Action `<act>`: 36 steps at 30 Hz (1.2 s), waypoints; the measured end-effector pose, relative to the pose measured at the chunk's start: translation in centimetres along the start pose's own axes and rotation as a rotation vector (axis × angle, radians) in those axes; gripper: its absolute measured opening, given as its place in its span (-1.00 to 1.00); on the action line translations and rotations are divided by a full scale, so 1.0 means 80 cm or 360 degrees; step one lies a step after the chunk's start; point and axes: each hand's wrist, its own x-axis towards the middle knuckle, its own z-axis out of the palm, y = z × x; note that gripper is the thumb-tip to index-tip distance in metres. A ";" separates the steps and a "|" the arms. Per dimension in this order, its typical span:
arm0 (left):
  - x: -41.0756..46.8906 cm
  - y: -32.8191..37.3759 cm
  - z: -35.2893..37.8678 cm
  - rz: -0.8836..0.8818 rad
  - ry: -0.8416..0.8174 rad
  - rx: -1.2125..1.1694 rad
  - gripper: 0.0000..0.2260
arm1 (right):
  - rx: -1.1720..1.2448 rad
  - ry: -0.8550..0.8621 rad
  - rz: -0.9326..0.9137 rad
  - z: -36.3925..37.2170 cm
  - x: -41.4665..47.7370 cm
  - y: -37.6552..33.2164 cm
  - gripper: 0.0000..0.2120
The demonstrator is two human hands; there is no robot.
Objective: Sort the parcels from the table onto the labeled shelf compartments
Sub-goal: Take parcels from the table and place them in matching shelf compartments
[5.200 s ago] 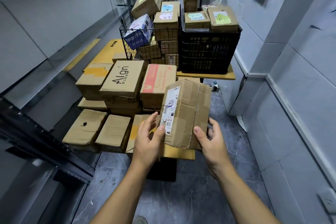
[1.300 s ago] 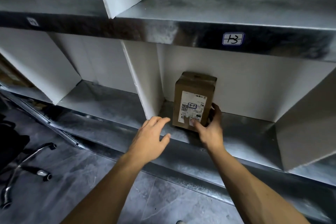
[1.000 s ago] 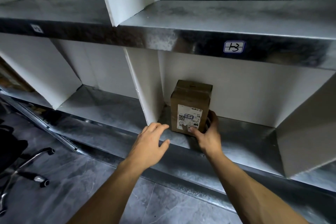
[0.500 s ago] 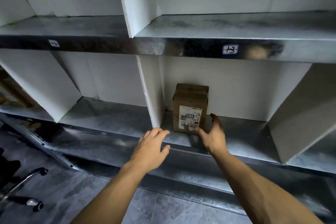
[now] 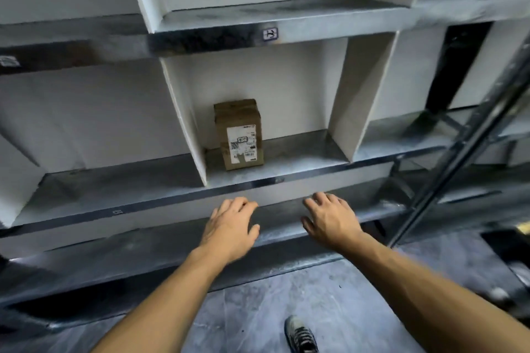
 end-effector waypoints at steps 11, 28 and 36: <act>-0.027 0.162 0.052 0.0643 -0.0221 0.0054 -0.51 | -0.0018 -0.0146 0.0695 -0.001 -0.224 0.081 -0.56; -0.020 0.621 0.138 0.1510 -0.0277 -0.0028 -0.53 | -0.0034 -0.0076 0.1621 -0.043 -0.537 0.358 -0.57; -0.040 0.773 0.178 0.1706 -0.0341 -0.0004 -0.53 | 0.0050 -0.0071 0.1825 -0.050 -0.620 0.445 -0.58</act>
